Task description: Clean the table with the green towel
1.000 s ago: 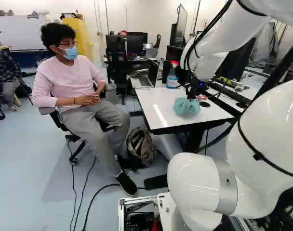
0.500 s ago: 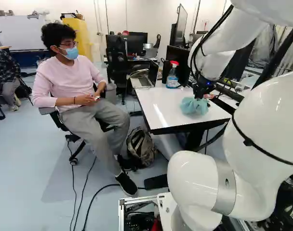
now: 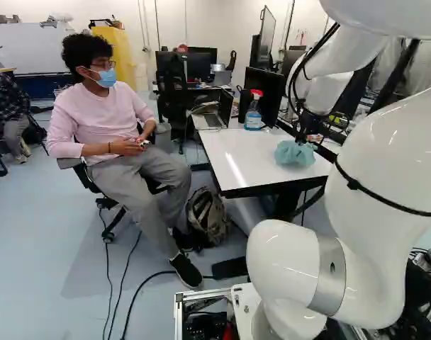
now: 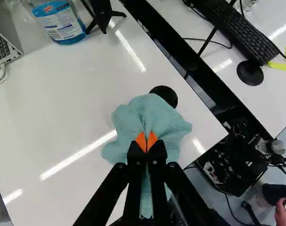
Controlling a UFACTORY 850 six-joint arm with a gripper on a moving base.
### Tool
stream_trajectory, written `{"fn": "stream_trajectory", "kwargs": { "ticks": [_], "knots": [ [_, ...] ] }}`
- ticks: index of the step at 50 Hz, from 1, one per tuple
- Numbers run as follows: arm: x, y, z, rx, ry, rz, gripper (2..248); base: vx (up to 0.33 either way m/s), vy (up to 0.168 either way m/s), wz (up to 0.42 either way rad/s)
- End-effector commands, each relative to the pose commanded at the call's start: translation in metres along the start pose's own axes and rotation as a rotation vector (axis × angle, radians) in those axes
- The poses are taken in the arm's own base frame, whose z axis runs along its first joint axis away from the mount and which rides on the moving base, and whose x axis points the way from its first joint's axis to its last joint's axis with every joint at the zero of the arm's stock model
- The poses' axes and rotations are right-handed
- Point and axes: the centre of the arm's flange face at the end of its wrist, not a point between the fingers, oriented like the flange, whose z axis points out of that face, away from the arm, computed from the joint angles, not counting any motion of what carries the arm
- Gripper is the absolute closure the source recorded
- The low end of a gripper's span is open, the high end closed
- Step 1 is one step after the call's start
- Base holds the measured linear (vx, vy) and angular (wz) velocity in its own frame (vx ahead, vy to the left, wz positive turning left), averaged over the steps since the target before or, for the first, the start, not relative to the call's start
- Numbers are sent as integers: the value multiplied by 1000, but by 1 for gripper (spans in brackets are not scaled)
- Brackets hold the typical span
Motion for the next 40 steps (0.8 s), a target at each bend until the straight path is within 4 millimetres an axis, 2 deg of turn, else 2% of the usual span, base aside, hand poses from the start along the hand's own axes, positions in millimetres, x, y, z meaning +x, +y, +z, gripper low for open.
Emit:
{"fn": "stream_trajectory", "kwargs": {
  "ticks": [24,40],
  "knots": [
    [27,33,18,-36,2,53,226,0,0,0],
    [33,60,23,-65,2,96,226,0,0,0]
  ]
}}
